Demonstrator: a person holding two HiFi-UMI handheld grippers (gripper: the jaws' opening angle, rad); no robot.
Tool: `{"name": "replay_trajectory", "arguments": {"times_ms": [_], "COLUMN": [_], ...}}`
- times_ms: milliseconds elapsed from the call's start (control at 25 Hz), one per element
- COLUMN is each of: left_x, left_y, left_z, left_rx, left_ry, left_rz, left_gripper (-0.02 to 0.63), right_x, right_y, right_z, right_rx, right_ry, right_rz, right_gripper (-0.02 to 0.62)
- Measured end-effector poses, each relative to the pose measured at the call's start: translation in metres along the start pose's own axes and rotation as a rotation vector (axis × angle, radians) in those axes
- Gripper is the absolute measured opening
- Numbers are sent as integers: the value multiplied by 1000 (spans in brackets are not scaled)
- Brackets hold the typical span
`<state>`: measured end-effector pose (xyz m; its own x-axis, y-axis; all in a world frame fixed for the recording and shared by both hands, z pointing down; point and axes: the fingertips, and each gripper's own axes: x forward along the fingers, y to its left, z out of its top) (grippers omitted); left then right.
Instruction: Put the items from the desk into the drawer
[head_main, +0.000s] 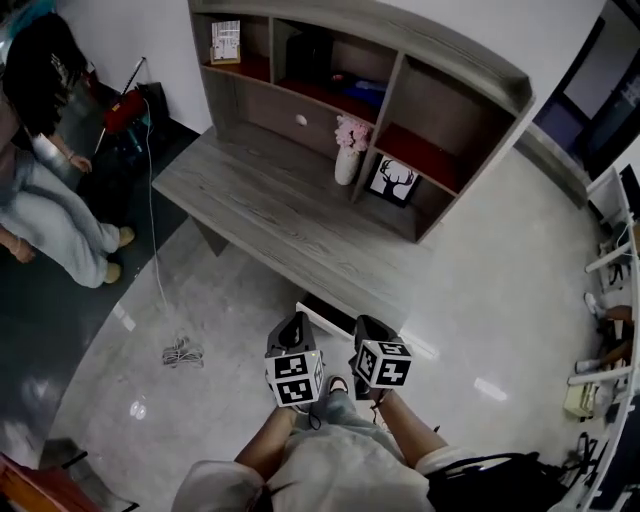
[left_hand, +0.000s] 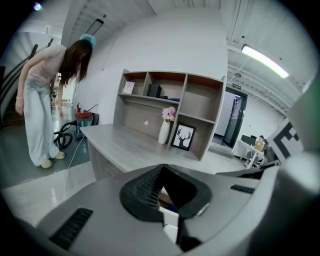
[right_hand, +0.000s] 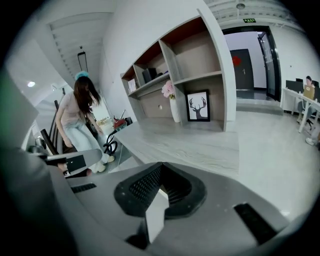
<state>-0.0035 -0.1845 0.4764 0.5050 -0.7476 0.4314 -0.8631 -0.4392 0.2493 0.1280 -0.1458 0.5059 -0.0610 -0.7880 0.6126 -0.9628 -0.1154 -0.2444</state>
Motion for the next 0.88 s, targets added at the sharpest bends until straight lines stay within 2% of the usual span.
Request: {"name": "replay_trajectory", "arguments": {"times_ms": [520, 880], "left_x": [4, 6], "left_y": [-40, -49], "left_z": [66, 71], "left_rx": [58, 57], "left_ry": [-97, -102], "left_rz": [-49, -37], "left_gripper": [-3, -3], "right_x": [-36, -42], "right_y": [-14, -23], "right_z": [83, 95], "right_rx": [-31, -76], "right_ry": [-178, -187], "right_rz": [15, 20], "right_gripper": [0, 0]}}
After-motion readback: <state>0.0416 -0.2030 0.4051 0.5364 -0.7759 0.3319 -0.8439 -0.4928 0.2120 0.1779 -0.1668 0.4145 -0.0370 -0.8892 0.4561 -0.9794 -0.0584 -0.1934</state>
